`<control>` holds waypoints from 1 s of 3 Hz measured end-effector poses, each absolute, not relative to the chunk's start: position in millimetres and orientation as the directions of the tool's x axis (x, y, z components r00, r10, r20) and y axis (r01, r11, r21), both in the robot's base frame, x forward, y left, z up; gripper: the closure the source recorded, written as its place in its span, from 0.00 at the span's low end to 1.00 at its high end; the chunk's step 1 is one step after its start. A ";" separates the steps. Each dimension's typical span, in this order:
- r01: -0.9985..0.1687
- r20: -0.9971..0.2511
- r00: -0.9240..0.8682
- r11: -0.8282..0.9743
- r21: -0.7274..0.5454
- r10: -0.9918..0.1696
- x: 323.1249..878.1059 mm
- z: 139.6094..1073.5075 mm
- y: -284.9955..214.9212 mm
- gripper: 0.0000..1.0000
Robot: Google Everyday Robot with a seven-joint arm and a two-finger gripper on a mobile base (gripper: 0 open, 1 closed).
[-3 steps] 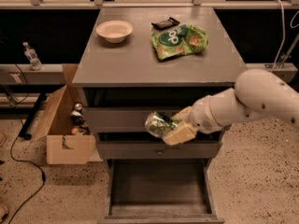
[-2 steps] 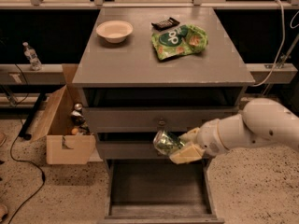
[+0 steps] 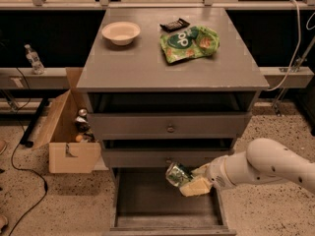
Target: Place green can into bottom drawer
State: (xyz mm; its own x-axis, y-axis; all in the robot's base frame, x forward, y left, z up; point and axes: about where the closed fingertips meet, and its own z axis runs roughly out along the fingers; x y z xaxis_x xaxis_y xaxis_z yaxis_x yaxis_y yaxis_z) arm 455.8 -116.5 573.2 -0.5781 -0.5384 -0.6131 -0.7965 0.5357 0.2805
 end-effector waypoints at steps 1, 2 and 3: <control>-0.796 -0.613 -0.578 0.536 0.281 -0.539 455.8 573.0 -116.5 1.00; -0.784 -0.573 -0.600 0.553 0.282 -0.559 456.2 544.9 -117.1 1.00; -0.772 -0.516 -0.623 0.570 0.283 -0.588 455.1 491.2 -115.0 1.00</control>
Offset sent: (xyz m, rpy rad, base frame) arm 0.0020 -0.0049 -0.0679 -0.1035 0.0705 -0.0245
